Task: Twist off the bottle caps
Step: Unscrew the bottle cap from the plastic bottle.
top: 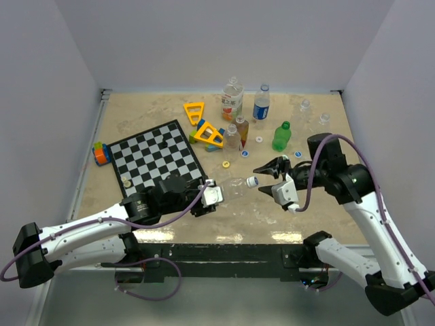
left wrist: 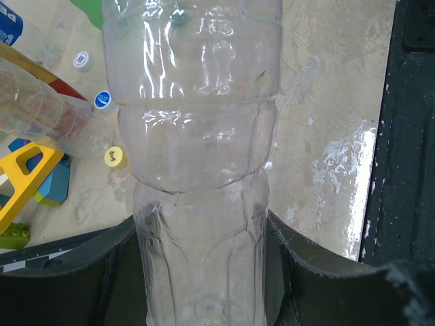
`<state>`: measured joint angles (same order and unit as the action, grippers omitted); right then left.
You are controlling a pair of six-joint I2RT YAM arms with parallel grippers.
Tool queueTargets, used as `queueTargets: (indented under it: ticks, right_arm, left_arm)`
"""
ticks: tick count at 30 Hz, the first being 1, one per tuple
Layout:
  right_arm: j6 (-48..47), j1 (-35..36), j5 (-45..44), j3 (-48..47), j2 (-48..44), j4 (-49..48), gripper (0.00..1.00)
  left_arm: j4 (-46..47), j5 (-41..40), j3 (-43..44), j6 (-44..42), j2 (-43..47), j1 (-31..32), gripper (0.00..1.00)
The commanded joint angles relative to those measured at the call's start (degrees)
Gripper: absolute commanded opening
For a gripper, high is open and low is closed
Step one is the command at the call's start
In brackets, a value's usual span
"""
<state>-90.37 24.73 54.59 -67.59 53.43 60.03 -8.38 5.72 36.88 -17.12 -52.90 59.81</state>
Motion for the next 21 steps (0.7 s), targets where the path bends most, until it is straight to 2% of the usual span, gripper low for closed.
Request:
queueTargets:
  ticks: [1,8,9,11,12,15,21]
  right_arm:
    - [19.41,-0.3,0.26,-2.81,-3.33,-5.36,0.61]
    - [56.4,-2.84,1.04,-0.79,-4.56,-15.11,0.67]
    - [55.92,-2.76,-1.39,-1.48,-4.39,-13.81,0.7]
    - [67.71,-2.76,-7.62,-1.93,-4.21,-19.3,0.75]
    - [69.87,-2.76,-7.48,-2.36,-3.08,-20.03,0.75]
    - [67.34,-2.76,-0.73,-3.77,0.87,-16.96,0.78]
    - [66.46,-2.76,-0.8,-4.21,7.47,-15.82,0.86]
  left_arm:
    - [1.09,0.61,0.21,0.78,0.43,0.13,0.0]
    - [1.35,-2.37,0.47,1.83,0.43,0.04,0.0]
    - [1.26,-2.55,0.56,1.92,0.43,0.13,0.0]
    - [1.44,-2.64,0.73,2.01,0.43,0.13,0.0]
    - [1.44,-2.81,0.65,2.01,0.26,0.13,0.0]
    - [1.35,-4.04,0.82,2.18,0.61,0.04,0.0]
    - [1.61,-5.45,0.73,2.27,1.4,0.13,0.0]
